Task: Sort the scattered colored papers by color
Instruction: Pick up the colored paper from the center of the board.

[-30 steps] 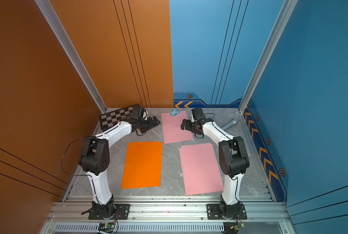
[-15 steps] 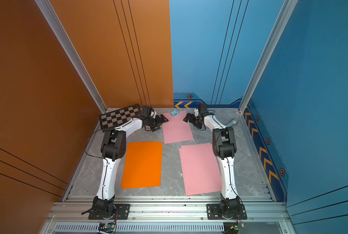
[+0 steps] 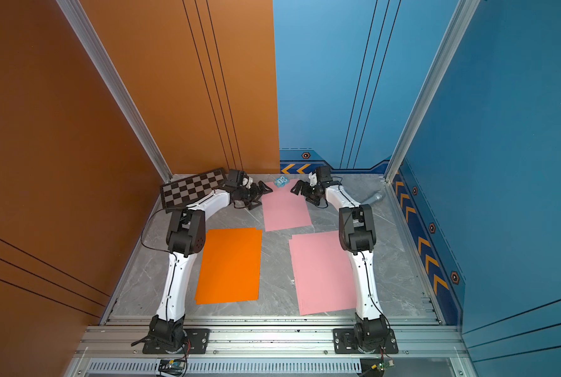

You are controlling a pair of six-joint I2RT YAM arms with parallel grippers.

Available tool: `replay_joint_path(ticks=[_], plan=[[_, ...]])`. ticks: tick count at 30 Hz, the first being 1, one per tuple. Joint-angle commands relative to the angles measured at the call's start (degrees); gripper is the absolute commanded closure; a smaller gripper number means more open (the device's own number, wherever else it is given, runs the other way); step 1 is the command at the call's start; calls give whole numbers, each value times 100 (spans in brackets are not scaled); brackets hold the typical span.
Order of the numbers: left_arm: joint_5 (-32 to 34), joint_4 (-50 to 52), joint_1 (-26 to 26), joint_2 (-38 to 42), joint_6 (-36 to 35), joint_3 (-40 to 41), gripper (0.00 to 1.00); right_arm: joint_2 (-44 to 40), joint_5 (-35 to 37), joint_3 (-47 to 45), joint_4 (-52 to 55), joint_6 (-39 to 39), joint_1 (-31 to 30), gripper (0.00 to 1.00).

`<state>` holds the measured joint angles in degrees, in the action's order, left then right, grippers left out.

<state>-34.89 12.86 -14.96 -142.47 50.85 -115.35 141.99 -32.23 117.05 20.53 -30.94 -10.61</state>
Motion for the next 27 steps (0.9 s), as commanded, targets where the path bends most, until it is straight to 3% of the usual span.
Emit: replay_joint_path(ticks=[1,12,17,23,27], plan=[[-224,475,-29,-360,-3,-11,2,314,-305,-183,235,-192,-111,0],[-509,518,31,-306,-152,177,2,246,-909,-463,-23,-429,-128,0],[-626,519,55,-28,-283,502,2,-97,-871,-745,-4,-305,-115,2],[-708,516,81,237,-357,700,2,-308,-789,-1041,70,-261,-113,13],[-764,520,48,264,-343,674,2,-362,-785,-1097,79,-298,-122,26]])
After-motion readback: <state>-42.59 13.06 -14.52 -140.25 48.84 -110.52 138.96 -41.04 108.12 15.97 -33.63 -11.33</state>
